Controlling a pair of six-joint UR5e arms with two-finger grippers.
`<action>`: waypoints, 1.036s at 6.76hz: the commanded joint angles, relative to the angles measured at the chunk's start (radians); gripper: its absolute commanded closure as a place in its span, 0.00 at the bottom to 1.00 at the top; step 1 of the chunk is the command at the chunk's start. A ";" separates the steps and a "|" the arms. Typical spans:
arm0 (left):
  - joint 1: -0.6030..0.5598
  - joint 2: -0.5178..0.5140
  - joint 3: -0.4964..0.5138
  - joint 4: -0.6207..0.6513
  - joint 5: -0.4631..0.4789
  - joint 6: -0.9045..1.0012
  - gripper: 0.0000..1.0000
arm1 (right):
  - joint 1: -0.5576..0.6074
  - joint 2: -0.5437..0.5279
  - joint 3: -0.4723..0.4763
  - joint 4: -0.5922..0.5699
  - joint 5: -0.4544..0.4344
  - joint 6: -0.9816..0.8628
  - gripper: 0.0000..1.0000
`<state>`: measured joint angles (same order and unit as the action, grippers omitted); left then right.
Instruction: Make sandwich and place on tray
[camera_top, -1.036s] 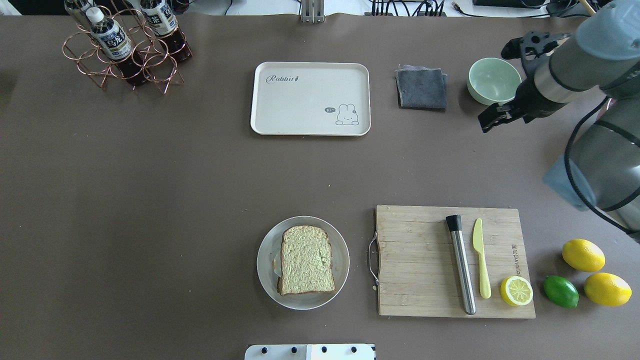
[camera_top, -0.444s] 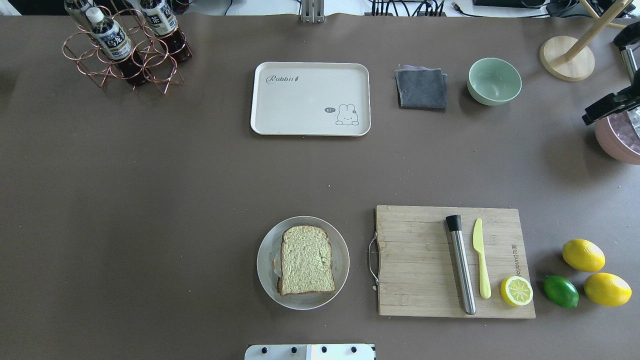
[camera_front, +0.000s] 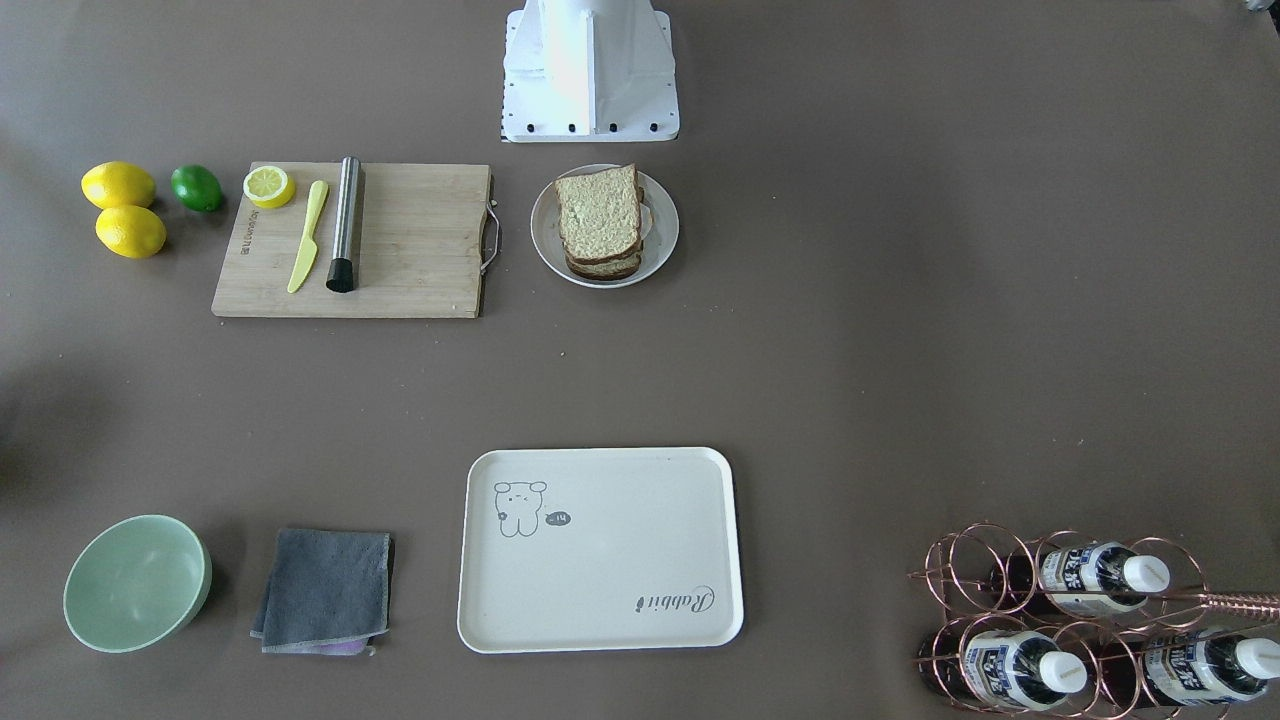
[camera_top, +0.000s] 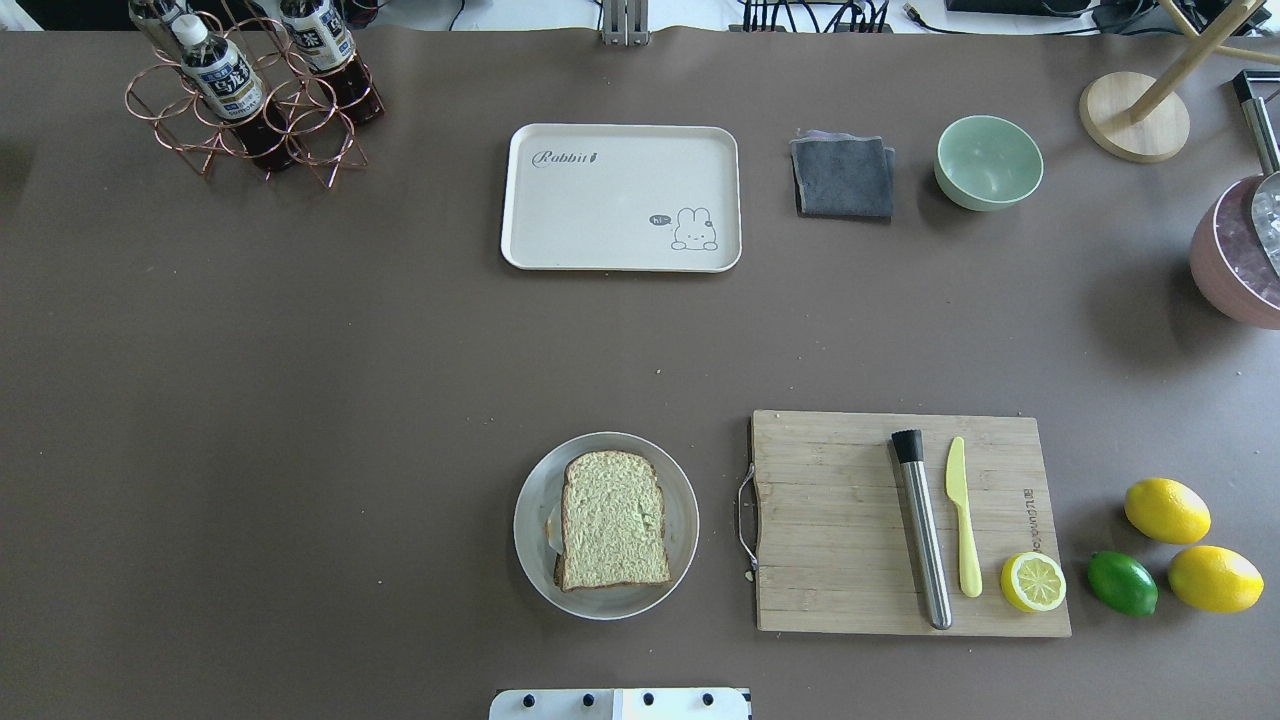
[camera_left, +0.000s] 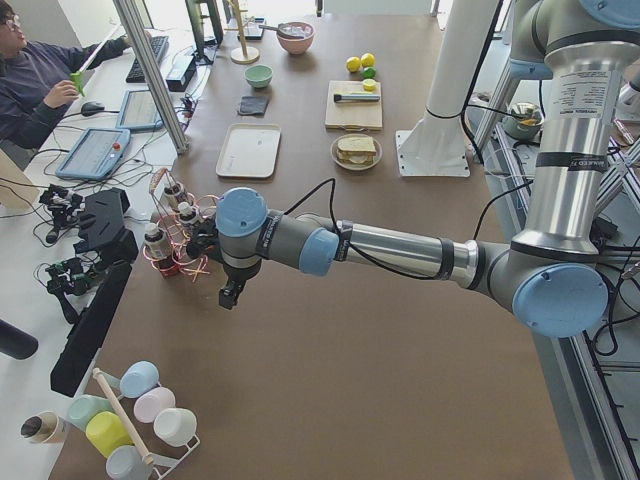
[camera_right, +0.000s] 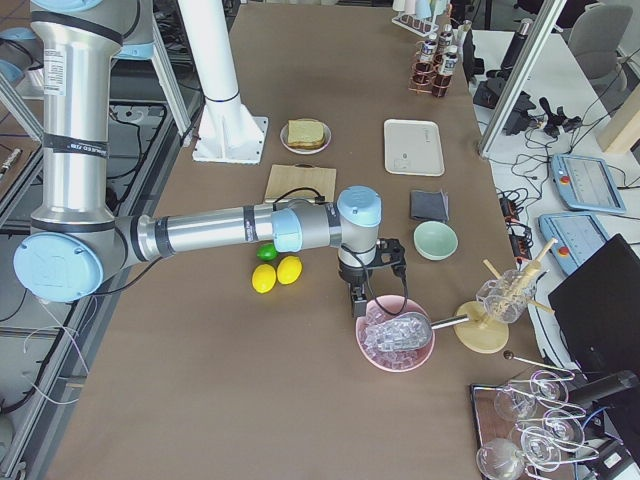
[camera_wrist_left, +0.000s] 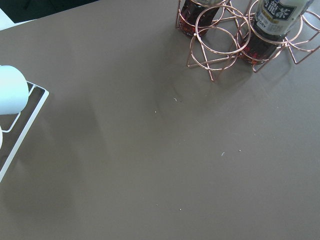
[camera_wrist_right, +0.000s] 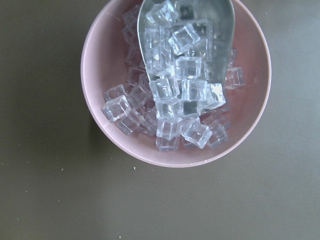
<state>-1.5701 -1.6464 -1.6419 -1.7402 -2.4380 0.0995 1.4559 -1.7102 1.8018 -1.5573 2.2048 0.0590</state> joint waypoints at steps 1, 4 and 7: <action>-0.007 0.054 0.002 0.005 0.008 0.002 0.01 | 0.011 -0.016 -0.021 0.002 -0.007 0.011 0.00; -0.007 0.106 0.045 0.013 0.115 0.000 0.01 | 0.011 -0.011 -0.036 0.003 0.003 0.013 0.00; -0.011 0.125 0.046 0.004 0.129 0.000 0.01 | 0.009 -0.016 -0.042 -0.003 0.004 0.015 0.00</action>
